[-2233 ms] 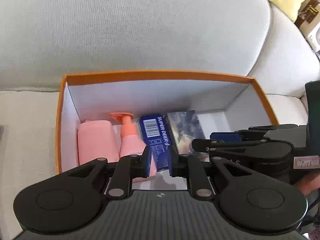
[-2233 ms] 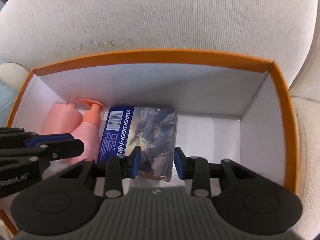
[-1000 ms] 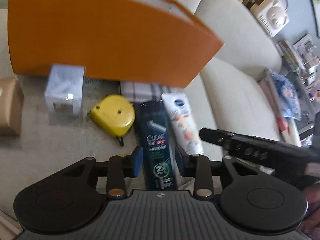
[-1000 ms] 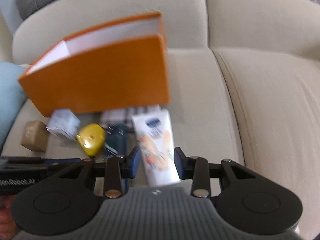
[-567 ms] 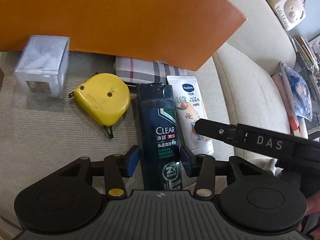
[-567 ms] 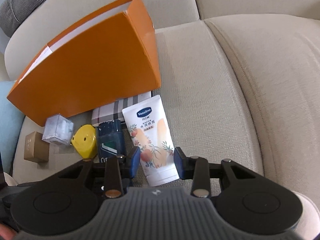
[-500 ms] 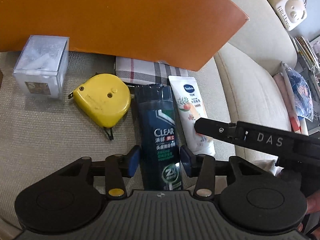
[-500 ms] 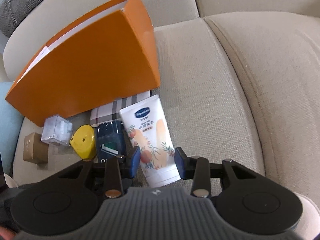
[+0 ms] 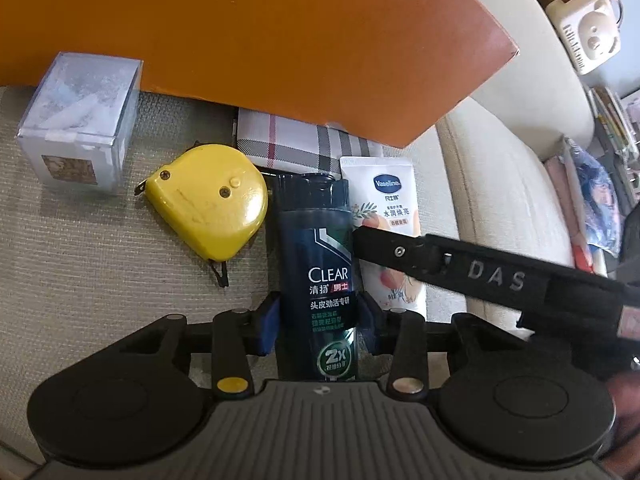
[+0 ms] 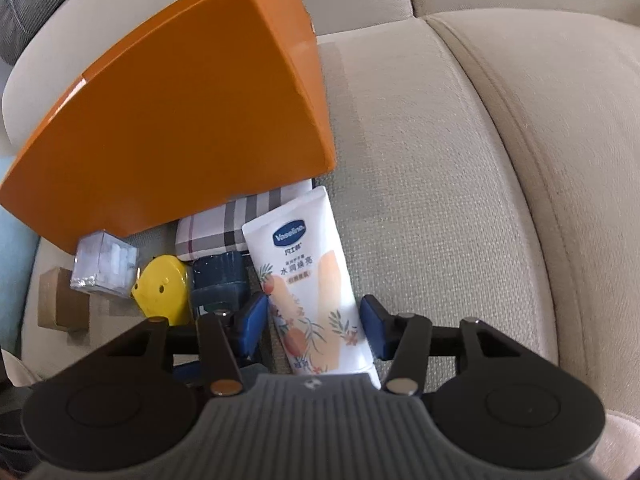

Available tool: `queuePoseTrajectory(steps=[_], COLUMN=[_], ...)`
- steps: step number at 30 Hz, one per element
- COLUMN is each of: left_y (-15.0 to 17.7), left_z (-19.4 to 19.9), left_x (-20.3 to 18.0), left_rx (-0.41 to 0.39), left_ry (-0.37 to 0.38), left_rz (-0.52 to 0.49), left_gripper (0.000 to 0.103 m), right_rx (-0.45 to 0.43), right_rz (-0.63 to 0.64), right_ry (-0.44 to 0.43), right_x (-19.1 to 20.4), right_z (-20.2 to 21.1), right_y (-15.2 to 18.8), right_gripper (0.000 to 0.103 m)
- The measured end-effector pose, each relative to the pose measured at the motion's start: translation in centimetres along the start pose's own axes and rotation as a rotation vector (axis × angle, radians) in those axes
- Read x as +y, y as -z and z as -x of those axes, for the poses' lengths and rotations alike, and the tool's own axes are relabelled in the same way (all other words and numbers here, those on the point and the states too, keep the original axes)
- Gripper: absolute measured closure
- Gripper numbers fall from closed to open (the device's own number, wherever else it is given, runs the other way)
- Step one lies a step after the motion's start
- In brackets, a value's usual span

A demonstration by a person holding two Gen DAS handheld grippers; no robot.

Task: Organize rigid objects
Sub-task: 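Grasp the CLEAR shampoo with the left gripper while the right grasps the Vaseline tube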

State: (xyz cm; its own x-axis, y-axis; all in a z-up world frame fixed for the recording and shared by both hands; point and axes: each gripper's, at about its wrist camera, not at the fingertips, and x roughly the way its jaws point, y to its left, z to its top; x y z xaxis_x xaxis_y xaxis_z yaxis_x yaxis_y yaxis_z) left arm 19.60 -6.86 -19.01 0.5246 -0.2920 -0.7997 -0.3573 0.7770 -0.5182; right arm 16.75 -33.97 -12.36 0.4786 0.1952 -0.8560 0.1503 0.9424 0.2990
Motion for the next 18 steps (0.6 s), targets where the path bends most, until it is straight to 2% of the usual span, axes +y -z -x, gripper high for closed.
queuePoseTrajectory(steps=[6, 8, 10, 18], left_y=[0.8, 1.3, 1.9, 2.9], left_z=[0.6, 1.0, 1.6, 5.4], left_x=[-0.4, -1.0, -1.5, -1.3], left_rx=[-0.021, -0.036, -0.047, -0.13], left_ry=[0.003, -0.014, -0.024, 0.005], left_rz=[-0.025, -0.085, -0.118, -0.133], left_gripper=[0.059, 0.059, 0.059, 0.06], right_rx=[-0.031, -0.046, -0.067, -0.14], right_rz=[0.071, 0.062, 0.068, 0.076], right_ry=[0.055, 0.071, 0.073, 0.064], right_x=[1.2, 0.9, 0.9, 1.3], right_z=[0.5, 1.0, 1.5, 3.2], right_y=[0.4, 0.6, 0.8, 1.3], right_gripper=[0.054, 0.056, 0.057, 0.06])
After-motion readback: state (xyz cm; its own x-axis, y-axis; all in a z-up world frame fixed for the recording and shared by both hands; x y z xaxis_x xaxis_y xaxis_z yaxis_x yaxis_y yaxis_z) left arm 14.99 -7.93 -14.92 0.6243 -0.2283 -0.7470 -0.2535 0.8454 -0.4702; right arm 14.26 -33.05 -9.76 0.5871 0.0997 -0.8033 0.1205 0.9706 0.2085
